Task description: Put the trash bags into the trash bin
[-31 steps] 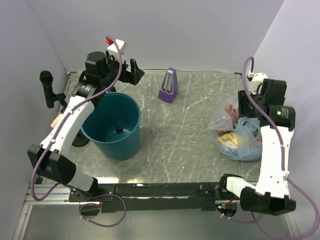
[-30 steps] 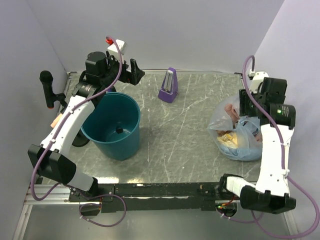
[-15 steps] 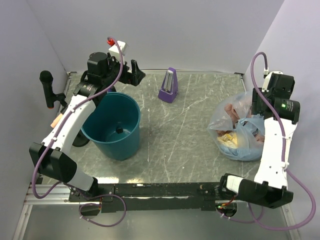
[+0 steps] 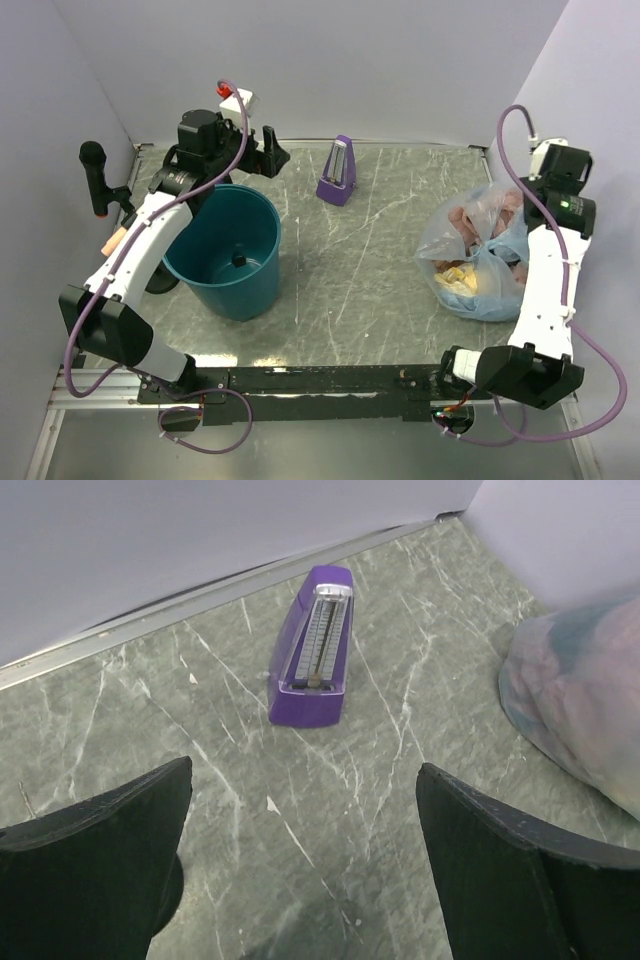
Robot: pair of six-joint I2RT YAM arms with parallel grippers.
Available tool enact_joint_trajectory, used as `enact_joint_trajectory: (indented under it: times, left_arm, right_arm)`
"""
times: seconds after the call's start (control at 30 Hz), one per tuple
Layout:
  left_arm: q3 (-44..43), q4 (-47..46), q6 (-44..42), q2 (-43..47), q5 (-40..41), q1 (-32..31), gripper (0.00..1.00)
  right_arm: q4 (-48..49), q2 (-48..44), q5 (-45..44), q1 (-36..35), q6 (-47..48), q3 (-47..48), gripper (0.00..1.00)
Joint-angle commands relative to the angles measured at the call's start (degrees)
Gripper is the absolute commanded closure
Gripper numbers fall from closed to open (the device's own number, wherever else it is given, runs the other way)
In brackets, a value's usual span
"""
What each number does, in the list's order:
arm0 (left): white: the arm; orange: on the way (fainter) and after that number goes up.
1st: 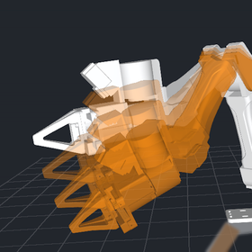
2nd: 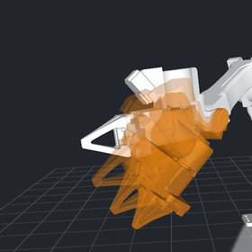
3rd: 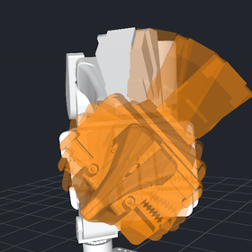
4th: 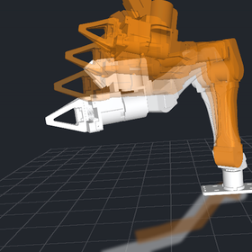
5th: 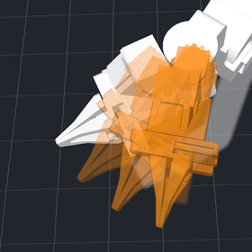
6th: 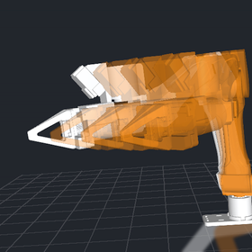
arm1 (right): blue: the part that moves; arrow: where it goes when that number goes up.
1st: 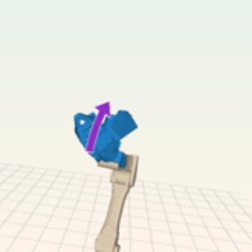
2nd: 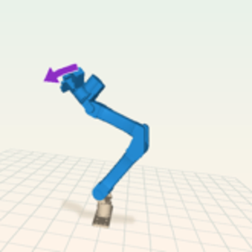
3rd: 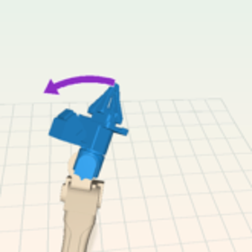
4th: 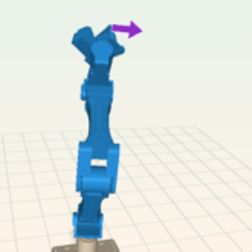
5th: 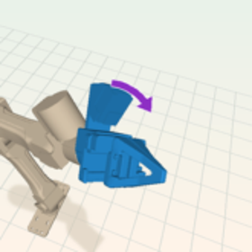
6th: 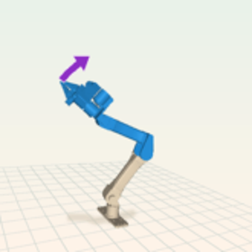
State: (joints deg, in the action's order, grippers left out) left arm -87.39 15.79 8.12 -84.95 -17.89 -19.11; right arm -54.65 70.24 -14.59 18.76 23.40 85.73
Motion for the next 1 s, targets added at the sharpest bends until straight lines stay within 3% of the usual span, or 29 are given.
enact_joint_trajectory:
  times: [0.0, 0.3, 0.53, 0.7, 0.8, 0.97]
  left_arm:
    - [1.2, -1.6, 1.0, 2.6, -0.1, -0.2, 0.02]
    - [4.9, -2.0, -0.3, 4.3, -4.4, -0.2, 0.02]
    - [0.9, 8.2, -3.2, 5.6, -4.6, 2.1, 0.01]
    - [-1.4, 18.8, -10.7, 10.5, -5.9, 2.6, 0.02]
    - [-3.6, 27.3, -13.1, 13.0, -4.8, 2.5, 0.01]
    - [-6.6, 40.5, -8.8, 14.9, -4.3, 2.3, 0.02]
  right_arm:
    - [0.5, -1.9, -0.5, 3.5, 3.4, 7.8, 1.0]
    - [-10.5, 1.1, 1.8, 4.0, 3.1, 26.3, 0.95]
    - [-14.9, 5.3, 20.6, 4.0, -4.9, 45.5, 0.91]
    - [-12.4, 7.6, 34.0, 3.8, -10.0, 45.7, 0.97]
    - [-6.3, 7.8, 40.2, 3.3, -11.2, 40.9, 1.0]
    - [4.5, 8.9, 45.2, -0.4, -11.8, 33.8, 1.0]
